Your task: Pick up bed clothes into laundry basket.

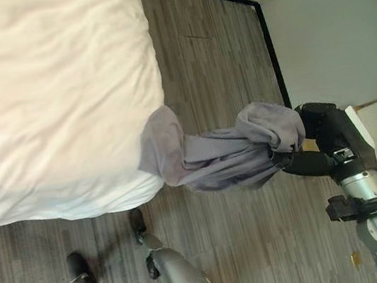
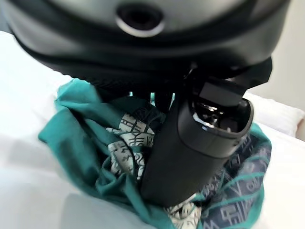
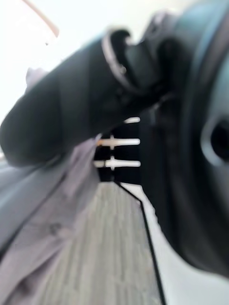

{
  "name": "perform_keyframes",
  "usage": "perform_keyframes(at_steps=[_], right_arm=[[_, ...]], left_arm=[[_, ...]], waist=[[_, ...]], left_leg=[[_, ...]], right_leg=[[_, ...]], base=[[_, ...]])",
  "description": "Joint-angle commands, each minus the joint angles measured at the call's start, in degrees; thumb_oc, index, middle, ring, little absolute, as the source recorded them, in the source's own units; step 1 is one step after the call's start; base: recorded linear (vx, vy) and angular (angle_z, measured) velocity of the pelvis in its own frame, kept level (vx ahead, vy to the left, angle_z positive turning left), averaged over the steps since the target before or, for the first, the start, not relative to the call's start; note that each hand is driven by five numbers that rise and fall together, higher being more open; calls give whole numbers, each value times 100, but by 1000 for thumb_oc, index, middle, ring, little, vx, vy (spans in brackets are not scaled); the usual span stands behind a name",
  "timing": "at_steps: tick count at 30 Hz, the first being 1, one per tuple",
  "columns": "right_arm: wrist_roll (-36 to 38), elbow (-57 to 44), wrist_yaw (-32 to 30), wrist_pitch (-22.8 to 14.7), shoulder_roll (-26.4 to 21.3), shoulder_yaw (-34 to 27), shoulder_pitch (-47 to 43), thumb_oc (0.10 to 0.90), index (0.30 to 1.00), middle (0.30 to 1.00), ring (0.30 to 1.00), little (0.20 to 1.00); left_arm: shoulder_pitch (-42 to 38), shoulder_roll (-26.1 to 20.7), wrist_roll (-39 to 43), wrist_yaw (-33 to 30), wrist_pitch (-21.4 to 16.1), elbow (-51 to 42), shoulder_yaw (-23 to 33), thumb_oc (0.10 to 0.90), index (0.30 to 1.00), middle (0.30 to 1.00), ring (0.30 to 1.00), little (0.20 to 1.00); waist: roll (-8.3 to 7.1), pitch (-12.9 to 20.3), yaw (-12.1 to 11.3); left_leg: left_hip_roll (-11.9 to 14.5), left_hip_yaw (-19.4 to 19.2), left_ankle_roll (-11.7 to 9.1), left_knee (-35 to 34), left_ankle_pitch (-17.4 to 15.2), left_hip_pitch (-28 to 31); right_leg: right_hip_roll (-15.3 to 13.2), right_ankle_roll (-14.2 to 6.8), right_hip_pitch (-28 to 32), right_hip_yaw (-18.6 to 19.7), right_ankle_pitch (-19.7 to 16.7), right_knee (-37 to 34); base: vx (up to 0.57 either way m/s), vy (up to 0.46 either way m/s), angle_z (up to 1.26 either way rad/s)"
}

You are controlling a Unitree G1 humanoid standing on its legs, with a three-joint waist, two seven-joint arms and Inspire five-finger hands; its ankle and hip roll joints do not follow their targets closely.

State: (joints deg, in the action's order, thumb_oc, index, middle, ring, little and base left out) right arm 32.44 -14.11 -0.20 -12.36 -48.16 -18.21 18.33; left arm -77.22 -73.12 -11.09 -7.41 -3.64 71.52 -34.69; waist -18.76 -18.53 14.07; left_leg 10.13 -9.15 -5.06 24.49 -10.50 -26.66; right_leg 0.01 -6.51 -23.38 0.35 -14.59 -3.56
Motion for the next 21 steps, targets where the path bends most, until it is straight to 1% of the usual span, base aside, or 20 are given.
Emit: perform_keyframes(at_steps=[1,2,3,4,5,6,7,8,10,11,12,15,16,17,18,19,20,21], right_arm=[[7,-148,-253,-538,328,-1242,-672,400,300,300,300,300],[5,-148,-253,-537,323,-1240,-676,400,300,300,300,300],[-6,-113,-281,-533,328,-1196,-704,400,300,300,300,300],[8,-88,-289,-529,361,-1168,-723,400,300,300,300,300],[32,-17,-336,-514,334,-1117,-774,400,300,300,300,300],[32,-15,-336,-514,322,-1113,-776,400,300,300,300,300],[31,180,-448,-480,217,-1145,-817,400,300,300,300,300],[32,185,-448,-482,203,-1141,-821,400,300,300,300,300],[24,358,-554,-453,177,-1157,-868,400,300,300,300,300],[-18,448,-608,-422,96,-1159,-925,400,300,300,300,300],[-53,602,-701,-363,20,-1167,-1010,400,300,300,300,300],[-81,778,-773,-291,-126,-1214,-1151,400,300,300,300,300],[-83,837,-790,-281,-128,-1229,-1184,400,300,300,300,300],[-91,874,-784,-273,-125,-1225,-1232,400,300,300,300,300],[-89,912,-779,-261,-124,-1217,-1281,400,300,300,300,300],[-90,908,-779,-258,-144,-1210,-1275,400,300,300,300,300],[-71,956,-760,-244,-190,-1181,-1342,400,300,300,300,300],[-85,998,-747,-212,-183,-1170,-1409,400,300,300,300,300]], left_arm=[[337,90,1009,369,117,309,96,400,300,300,300,300],[354,86,1018,365,120,300,111,400,300,300,300,300],[313,80,1276,343,86,239,189,400,300,300,300,300],[215,72,1949,193,-17,6,451,400,300,300,300,300],[311,72,2602,191,-87,-205,758,400,300,300,300,300],[348,70,2599,189,-86,-216,793,400,300,300,300,300],[343,-81,3363,-53,-391,-1017,1018,400,300,300,300,300],[388,-85,3365,-59,-387,-1036,1058,400,300,300,300,300],[771,-54,4448,-293,-736,-2040,1614,400,300,300,300,300],[951,-35,4600,-313,-769,-2236,1756,400,300,300,300,300],[1184,1,4945,-435,-978,-2880,1930,400,300,300,300,300],[1680,116,5310,-531,-1223,-3712,2270,400,300,300,300,300],[1787,156,5336,-563,-1304,-3953,2317,400,300,300,300,300],[2038,203,5342,-569,-1380,-4236,2466,400,300,300,300,300],[2272,272,5431,-553,-1479,-4558,2618,400,300,300,300,300],[2385,283,5425,-562,-1476,-4610,2711,400,300,300,300,300],[2713,310,5406,-559,-1530,-4853,2929,400,300,300,300,300],[2978,391,5368,-548,-1596,-5170,3052,400,300,300,300,300]], waist=[[1,-242,-151],[2,-249,-152],[15,-235,-160],[13,-229,-191],[47,-223,-229],[54,-221,-223],[215,-165,-349],[220,-172,-345],[395,-159,-518],[488,-138,-548],[675,-72,-658],[1018,38,-758],[1113,89,-795],[1196,157,-830],[1259,239,-877],[1271,240,-862],[1344,331,-902],[1377,419,-972]], left_leg=[[-5,-79,141,-2136,1174,843],[-4,-82,141,-2137,1173,852],[-3,-86,140,-2155,1169,878],[-4,-99,135,-2177,1168,901],[-3,-120,132,-2200,1169,946],[-3,-122,131,-2202,1170,951],[-33,-131,121,-2265,1183,1076],[-34,-133,121,-2273,1186,1092],[-118,-70,121,-2404,1214,1245],[-152,-42,122,-2469,1233,1313],[-246,9,129,-2612,1274,1423],[-449,123,143,-2868,1420,1581],[-510,154,145,-2871,1382,1644],[-559,189,157,-2898,1412,1683],[-607,214,166,-2903,1396,1741],[-614,216,168,-2903,1390,1757],[-663,222,178,-2900,1363,1858],[-681,241,182,-2894,1347,1926]], right_leg=[[-652,-695,1072,170,737,256],[-651,-695,1078,172,738,257],[-646,-698,1087,173,762,252],[-644,-704,1084,165,745,254],[-635,-705,1096,161,764,257],[-635,-705,1099,162,764,257],[-660,-691,1157,96,865,300],[-660,-691,1167,98,869,303],[-730,-688,1292,-9,986,351],[-766,-679,1350,-74,1024,364],[-833,-658,1436,-175,1121,373],[-956,-641,1593,-342,1219,439],[-1000,-642,1660,-395,1304,515],[-1021,-636,1691,-424,1336,567],[-1046,-631,1746,-440,1381,601],[-1053,-633,1760,-443,1394,608],[-1091,-626,1852,-457,1443,634],[-1118,-613,1928,-473,1486,647]], base=[[-23,17,-42],[-18,18,-28],[-20,12,-17],[-32,19,-7],[-24,7,-4],[-13,42,-2],[-1,35,-4],[10,41,11],[32,24,17],[38,62,6],[19,69,9],[4,51,37],[11,44,53],[44,32,39],[23,9,32],[51,12,15],[53,0,15],[97,-15,13]])
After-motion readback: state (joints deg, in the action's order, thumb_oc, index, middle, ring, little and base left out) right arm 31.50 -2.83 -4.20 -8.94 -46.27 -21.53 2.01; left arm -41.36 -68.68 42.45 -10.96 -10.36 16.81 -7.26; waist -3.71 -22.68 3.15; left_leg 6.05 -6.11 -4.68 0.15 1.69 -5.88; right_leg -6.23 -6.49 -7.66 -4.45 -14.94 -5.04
